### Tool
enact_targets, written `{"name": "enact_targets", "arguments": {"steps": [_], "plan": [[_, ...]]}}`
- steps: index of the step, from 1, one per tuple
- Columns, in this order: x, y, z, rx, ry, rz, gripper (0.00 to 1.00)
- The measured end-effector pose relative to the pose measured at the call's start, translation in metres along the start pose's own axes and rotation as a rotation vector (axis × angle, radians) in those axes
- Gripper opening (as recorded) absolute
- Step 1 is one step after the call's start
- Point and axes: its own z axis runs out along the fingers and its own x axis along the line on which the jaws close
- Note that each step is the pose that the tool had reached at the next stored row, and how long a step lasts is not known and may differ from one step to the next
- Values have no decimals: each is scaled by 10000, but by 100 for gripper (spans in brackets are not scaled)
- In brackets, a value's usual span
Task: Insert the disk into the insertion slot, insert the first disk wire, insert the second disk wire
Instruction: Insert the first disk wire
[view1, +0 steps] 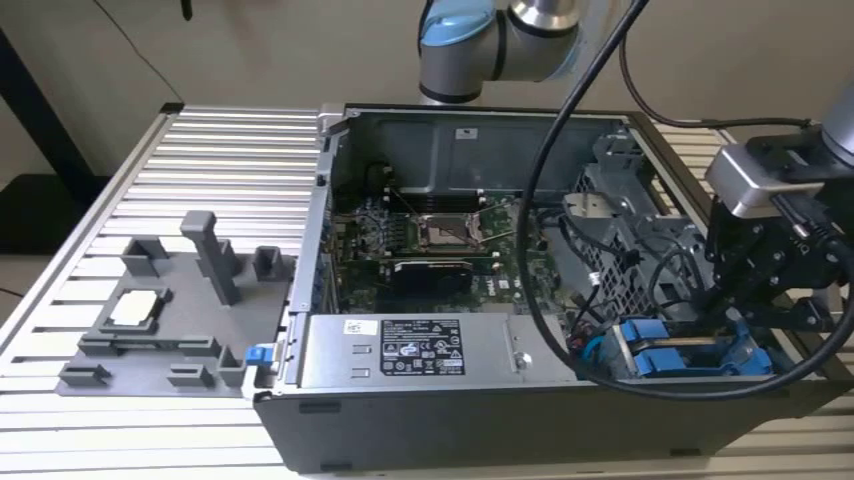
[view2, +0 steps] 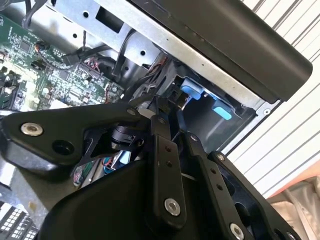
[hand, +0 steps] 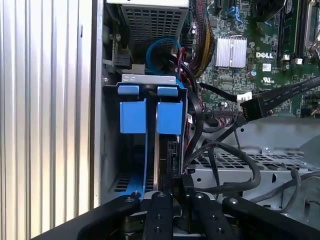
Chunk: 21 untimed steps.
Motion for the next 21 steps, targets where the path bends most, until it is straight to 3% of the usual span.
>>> {"name": "enact_targets", "arguments": {"steps": [2,10,14,15,21], "plan": [[2,-1,11,0,-26,-1,19],[23,-4,54,-2,-7,-1,19],[32,-3,60,-27,-16,2,26],[33,-4,40,-44,-19,2,33],[22,-3,-228,-56,-15,3,33]]}}
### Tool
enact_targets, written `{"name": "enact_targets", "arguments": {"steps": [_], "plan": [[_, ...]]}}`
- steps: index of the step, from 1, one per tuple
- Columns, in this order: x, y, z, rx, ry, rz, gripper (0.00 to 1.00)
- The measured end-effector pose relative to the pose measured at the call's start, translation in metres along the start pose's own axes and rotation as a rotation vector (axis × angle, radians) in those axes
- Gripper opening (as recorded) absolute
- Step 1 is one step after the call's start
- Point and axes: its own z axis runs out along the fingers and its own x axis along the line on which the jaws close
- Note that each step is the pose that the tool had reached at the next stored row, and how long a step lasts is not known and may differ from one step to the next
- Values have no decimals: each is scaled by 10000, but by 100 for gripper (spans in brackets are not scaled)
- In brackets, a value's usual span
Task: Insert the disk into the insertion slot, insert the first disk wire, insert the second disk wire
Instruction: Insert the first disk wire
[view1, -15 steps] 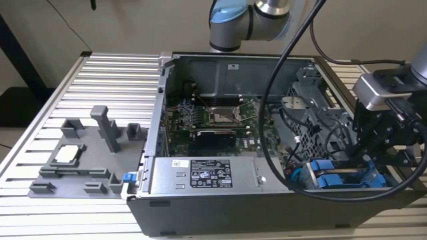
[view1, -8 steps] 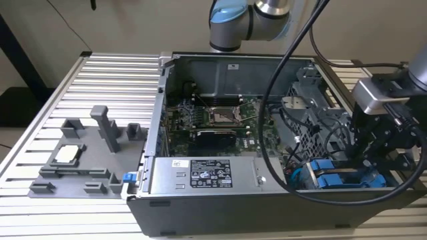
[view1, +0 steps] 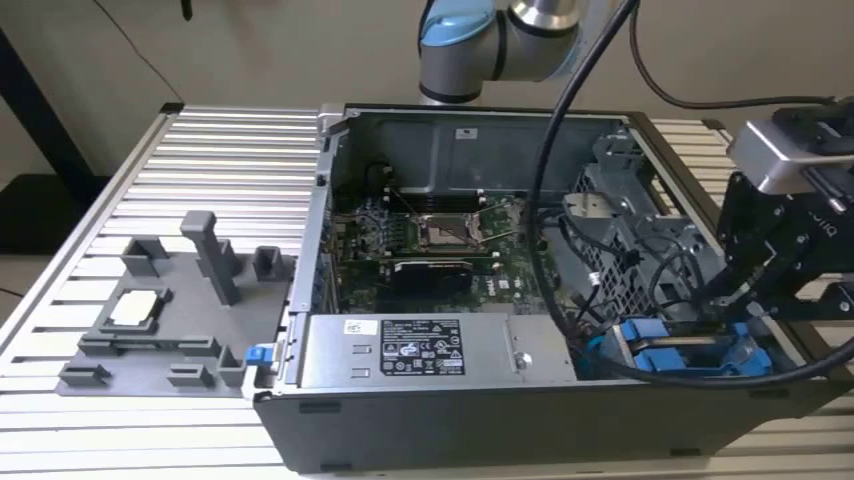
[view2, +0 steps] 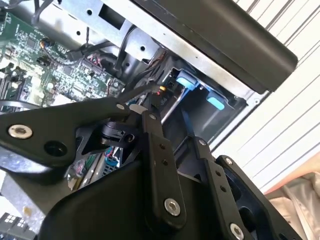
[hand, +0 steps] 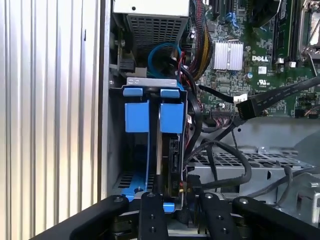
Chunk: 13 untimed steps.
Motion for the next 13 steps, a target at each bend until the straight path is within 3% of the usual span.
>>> {"name": "enact_targets", "arguments": {"steps": [5,10,13], "plan": [[-10,2,-221,0,1,0,33],[-14,2,-225,0,-3,0,33],[-85,1,-222,0,0,3,33]]}}
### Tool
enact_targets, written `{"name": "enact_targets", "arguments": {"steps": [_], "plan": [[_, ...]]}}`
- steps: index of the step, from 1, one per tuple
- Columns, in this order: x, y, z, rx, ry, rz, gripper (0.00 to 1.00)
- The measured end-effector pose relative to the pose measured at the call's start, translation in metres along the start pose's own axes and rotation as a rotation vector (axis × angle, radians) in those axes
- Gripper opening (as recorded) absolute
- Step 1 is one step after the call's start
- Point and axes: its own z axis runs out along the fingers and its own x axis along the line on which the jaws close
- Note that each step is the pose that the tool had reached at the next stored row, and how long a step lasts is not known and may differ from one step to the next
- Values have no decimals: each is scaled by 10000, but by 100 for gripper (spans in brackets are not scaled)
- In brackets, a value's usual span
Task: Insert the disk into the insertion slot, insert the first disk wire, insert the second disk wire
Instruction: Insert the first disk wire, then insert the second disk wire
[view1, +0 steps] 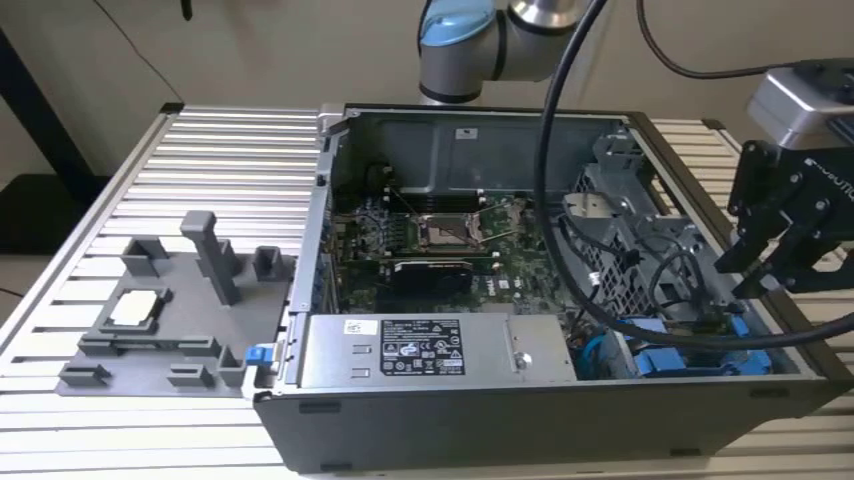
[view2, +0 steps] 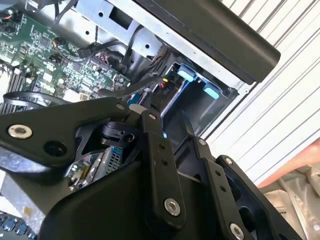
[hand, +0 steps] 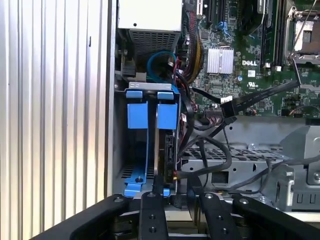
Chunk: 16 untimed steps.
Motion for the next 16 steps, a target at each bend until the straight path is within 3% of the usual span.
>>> {"name": "enact_targets", "arguments": {"steps": [8,10,16], "plan": [[-264,-1,14,0,0,0,33],[-303,19,16,1,0,9,33],[-328,280,19,86,1,15,33]]}}
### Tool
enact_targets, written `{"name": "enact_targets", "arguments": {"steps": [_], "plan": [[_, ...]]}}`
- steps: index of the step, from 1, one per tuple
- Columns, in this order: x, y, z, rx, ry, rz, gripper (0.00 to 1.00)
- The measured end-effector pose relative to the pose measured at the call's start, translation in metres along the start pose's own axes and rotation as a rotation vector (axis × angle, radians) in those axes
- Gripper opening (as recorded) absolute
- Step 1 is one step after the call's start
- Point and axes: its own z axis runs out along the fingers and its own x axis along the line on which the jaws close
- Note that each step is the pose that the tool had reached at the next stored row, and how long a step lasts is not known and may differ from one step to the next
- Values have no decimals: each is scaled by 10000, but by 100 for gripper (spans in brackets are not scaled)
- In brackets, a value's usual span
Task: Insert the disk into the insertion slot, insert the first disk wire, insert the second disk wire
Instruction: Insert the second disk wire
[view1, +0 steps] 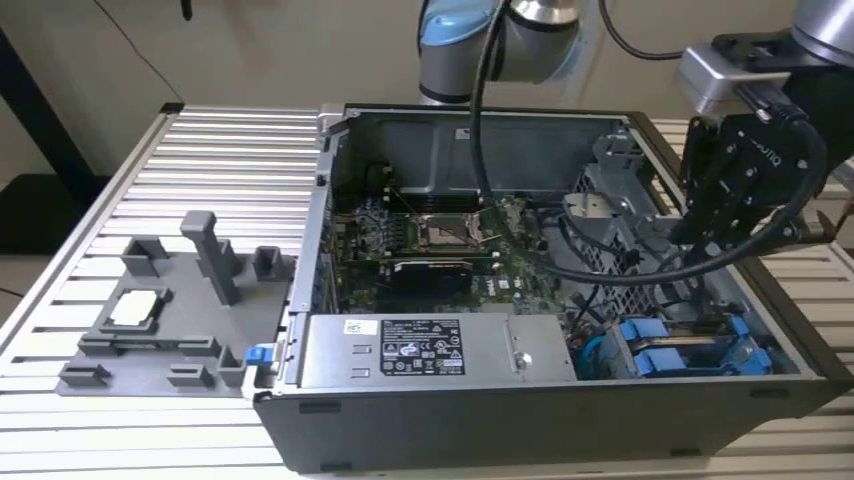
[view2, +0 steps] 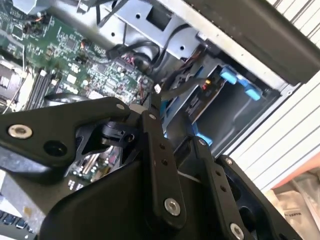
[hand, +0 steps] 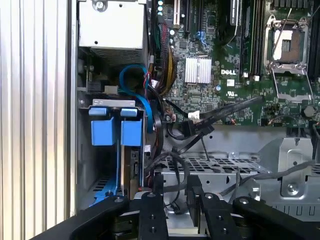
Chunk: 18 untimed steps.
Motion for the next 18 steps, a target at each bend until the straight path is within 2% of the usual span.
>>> {"name": "enact_targets", "arguments": {"steps": [10,13,14,15,18], "plan": [[-69,453,7,185,6,-9,33],[-71,514,7,207,13,-40,33],[-74,527,12,216,61,-48,33],[-85,546,17,237,150,-51,33],[-110,584,25,296,520,-73,33]]}}
